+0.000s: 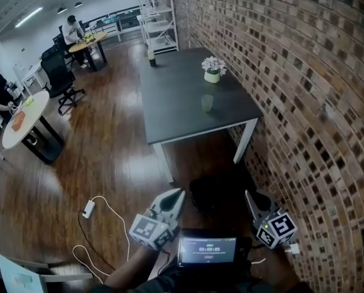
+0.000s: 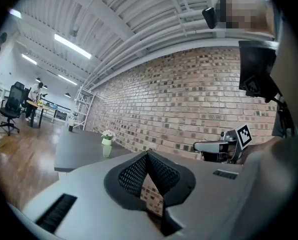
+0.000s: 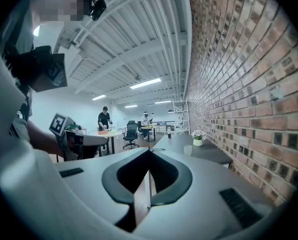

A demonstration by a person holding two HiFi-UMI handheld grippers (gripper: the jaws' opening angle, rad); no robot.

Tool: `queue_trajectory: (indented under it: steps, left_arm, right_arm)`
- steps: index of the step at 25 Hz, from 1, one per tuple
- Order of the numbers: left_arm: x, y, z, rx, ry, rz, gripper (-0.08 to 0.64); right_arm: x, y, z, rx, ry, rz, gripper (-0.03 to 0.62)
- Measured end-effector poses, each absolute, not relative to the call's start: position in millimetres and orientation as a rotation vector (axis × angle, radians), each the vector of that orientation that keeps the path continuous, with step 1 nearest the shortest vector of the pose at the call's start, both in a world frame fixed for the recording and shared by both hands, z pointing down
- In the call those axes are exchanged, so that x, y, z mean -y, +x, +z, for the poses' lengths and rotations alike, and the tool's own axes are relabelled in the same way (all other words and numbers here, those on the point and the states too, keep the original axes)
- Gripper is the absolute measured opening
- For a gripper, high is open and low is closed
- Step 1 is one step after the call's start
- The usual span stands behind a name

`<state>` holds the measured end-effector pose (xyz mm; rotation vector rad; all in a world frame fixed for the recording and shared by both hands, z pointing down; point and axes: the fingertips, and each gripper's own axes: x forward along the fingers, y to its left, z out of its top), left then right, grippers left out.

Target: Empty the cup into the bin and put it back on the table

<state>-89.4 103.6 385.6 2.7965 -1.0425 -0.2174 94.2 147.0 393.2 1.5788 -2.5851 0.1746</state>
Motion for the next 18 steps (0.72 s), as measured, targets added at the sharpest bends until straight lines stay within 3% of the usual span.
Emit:
queue_trajectory:
  steps: [18]
  left_arm:
    - [31, -29, 370, 1.216, 2.755, -0.246, -0.006]
  right_arm:
    - [-10, 160, 396, 2.682, 1.431, 0.214, 0.002]
